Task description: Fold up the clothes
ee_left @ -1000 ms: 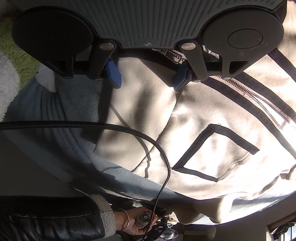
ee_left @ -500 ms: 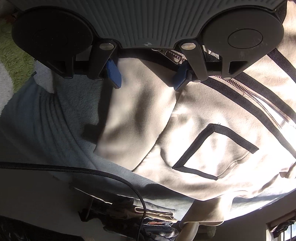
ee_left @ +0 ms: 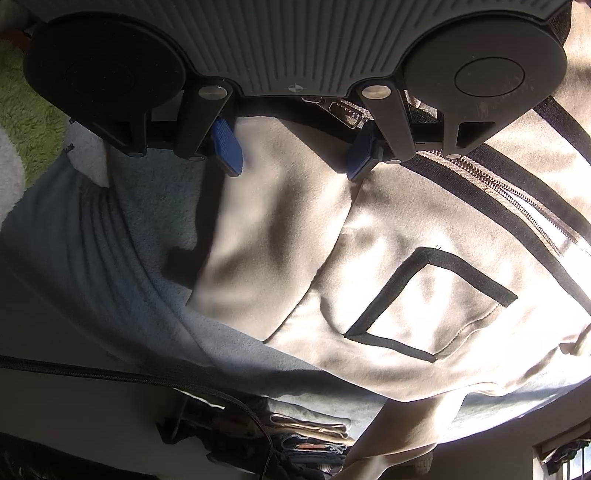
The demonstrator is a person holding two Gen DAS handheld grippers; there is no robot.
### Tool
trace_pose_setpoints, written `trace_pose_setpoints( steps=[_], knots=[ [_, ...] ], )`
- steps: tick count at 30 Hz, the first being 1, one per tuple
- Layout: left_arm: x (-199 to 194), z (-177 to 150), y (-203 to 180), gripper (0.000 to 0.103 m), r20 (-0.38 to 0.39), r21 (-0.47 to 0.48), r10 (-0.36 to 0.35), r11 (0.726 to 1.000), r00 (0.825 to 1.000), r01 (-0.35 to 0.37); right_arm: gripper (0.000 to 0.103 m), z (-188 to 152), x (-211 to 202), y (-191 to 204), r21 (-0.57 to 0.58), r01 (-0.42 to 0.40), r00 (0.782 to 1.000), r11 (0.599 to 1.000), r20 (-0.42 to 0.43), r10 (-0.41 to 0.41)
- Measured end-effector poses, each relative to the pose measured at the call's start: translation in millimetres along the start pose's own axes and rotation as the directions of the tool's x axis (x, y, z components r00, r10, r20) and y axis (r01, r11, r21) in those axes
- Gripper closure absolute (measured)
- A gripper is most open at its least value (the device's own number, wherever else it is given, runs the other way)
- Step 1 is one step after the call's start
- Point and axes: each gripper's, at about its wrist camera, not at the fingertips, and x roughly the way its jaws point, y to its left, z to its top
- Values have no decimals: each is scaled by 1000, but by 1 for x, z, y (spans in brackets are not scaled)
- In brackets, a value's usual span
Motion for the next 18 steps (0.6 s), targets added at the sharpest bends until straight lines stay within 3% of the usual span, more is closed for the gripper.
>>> trace_pose_setpoints(
  steps=[3,6,12,18],
  knots=[
    [0,0,0,41,0,0,0,1000,1000,0,98,7,-34,19,19,-121,993,993,-9,121],
    [-2,1,0,41,1,-1,2,1000,1000,-2,98,8,-78,48,-21,-280,960,960,-29,279],
    [-17,2,7,41,26,-24,32,999,999,-31,98,-14,-147,114,-94,-549,835,831,-116,538],
    [-65,-2,48,41,82,-196,134,974,988,-116,98,-39,-185,152,-60,-708,698,704,-217,683]
  ],
)
